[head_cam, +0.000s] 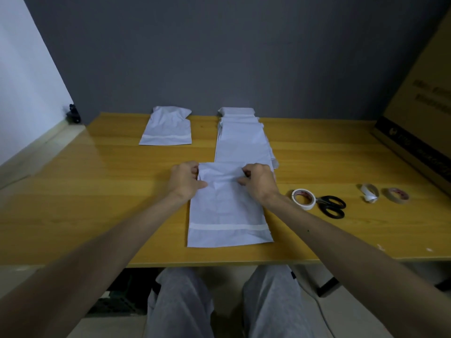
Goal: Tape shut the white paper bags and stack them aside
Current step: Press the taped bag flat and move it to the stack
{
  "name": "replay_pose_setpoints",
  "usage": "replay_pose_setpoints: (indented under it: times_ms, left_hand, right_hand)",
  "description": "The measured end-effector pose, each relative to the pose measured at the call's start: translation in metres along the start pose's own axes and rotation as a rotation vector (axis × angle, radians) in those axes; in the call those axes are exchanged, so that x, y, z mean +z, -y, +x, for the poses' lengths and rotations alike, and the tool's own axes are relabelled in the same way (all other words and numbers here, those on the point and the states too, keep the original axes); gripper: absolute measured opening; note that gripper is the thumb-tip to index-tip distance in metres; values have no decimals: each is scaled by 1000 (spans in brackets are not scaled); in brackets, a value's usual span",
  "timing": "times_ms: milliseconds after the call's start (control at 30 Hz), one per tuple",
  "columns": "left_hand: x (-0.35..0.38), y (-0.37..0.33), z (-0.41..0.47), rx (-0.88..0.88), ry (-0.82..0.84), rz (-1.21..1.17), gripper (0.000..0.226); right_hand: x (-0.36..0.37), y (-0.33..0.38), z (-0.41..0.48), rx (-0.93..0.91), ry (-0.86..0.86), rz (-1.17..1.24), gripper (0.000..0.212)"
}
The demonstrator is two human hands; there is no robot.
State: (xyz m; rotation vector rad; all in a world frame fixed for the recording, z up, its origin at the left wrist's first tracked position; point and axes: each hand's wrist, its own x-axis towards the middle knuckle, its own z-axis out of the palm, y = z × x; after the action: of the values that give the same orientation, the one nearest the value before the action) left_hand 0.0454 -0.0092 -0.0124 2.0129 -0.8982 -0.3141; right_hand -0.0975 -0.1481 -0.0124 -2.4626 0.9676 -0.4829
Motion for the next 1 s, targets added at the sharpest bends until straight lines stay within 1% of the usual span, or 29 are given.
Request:
replay_pose_setpoints:
  times_ms: [100, 200, 267, 433, 567, 633, 733, 900, 1000]
  left_hand:
    - [-1, 4, -5, 0, -11, -62, 29]
    - [-6, 14, -5, 16, -44, -121, 31]
    - [-11, 21, -4, 33, -76, -158, 34]
    - [-34, 33, 1, 1, -126, -168, 35]
    - [-60, 40, 13, 43, -185, -163, 33]
    - [-75, 39, 24, 70, -201, -146, 31]
    - [-95, 37, 46, 107, -227, -146, 30]
    - [-116, 45, 103, 112, -292, -119, 30]
    - [-127, 58, 145, 95, -298, -101, 27]
  right_hand:
    - [0, 0, -2, -37, 15, -9, 20]
    - [5, 0, -2, -102, 39, 27, 23]
    - [11, 2, -3, -145, 19, 68, 26]
    - [32, 14, 2, -286, -50, 84, 17]
    - [41, 37, 17, -358, -114, 107, 16]
    - [43, 50, 31, -385, -132, 135, 14]
    - [46, 69, 60, -437, -140, 150, 17]
    - [59, 95, 127, -424, -96, 148, 20]
    - [73, 109, 170, -412, -90, 141, 26]
